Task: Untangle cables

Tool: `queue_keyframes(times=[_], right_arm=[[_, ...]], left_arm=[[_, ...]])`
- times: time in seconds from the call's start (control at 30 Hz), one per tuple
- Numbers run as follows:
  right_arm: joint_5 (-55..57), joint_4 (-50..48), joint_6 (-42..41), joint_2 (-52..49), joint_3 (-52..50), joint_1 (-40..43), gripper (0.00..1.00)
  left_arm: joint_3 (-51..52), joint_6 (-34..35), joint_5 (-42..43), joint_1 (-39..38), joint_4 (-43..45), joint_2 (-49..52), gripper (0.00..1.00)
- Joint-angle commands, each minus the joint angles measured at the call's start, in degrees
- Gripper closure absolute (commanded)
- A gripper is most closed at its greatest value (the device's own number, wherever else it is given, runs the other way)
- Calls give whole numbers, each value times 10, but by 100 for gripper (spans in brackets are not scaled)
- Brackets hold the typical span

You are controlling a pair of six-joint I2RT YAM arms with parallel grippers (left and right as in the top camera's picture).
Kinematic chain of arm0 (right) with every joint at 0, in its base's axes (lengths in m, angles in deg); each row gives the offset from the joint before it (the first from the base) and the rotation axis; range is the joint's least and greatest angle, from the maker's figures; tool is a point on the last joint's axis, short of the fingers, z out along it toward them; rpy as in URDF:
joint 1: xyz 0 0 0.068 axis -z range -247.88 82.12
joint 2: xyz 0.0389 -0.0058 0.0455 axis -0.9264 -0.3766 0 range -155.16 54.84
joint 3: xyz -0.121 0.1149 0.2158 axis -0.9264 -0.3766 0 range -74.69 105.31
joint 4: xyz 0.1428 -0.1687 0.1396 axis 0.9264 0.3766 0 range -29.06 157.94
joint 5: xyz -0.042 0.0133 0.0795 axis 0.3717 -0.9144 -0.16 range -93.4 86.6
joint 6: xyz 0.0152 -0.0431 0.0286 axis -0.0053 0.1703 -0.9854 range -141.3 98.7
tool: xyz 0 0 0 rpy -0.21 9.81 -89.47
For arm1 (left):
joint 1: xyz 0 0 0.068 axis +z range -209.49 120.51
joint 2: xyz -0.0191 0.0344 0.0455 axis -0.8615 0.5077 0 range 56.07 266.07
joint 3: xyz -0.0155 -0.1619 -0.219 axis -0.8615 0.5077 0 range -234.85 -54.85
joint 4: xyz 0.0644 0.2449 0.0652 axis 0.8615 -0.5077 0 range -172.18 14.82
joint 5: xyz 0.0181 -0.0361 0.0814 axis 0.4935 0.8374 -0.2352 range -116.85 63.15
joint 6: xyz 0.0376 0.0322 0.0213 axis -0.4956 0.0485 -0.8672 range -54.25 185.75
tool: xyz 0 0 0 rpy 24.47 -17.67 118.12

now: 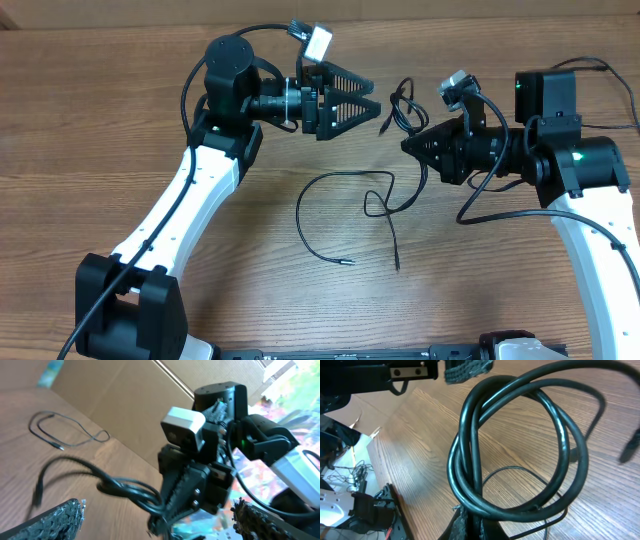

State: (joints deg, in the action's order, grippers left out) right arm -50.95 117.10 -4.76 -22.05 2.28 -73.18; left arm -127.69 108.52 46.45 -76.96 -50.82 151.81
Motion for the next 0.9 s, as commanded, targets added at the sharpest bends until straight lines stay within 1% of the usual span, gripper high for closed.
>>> queue_keyframes(times=[0.0,0.03,0.1,0.13,0.2,0.23,0.33,0.4,0.53,0.6,0.73,0.87], right_arm=[[7,-10,-2,2,3,-2,96],[7,-17,-2,2,3,-2,96],[10,-30,-2,2,3,-2,96],[11,-38,-1,2,3,-2,96],[16,-43,-1,2,3,-2,96],[17,-47,-2,2,3,-2,96],[17,-46,-3,2,3,-2,96],[17,-46,-10,2,3,-2,96],[19,-47,-10,2,3,-2,96],[47,-48,5,2,3,-2,96],[116,-47,13,1,2,-9,96],[136,-49,27,-11,2,-25,96]], left_arm=[[-6,37,30,3,-6,-10,0],[-6,59,21,2,-17,-10,0],[-6,93,-3,1,-66,-10,0],[-6,85,-19,1,-99,-10,0],[-6,71,-44,1,-128,-10,0],[-6,58,-70,1,-150,-10,0],[-6,57,-134,-1,-185,-10,1],[-6,64,-174,-8,-195,-10,1],[-6,142,-226,-33,-197,-10,0],[-6,176,-232,-49,-193,-10,0],[-6,190,-224,-56,-182,-10,0],[-6,240,-223,-56,-181,-10,0]])
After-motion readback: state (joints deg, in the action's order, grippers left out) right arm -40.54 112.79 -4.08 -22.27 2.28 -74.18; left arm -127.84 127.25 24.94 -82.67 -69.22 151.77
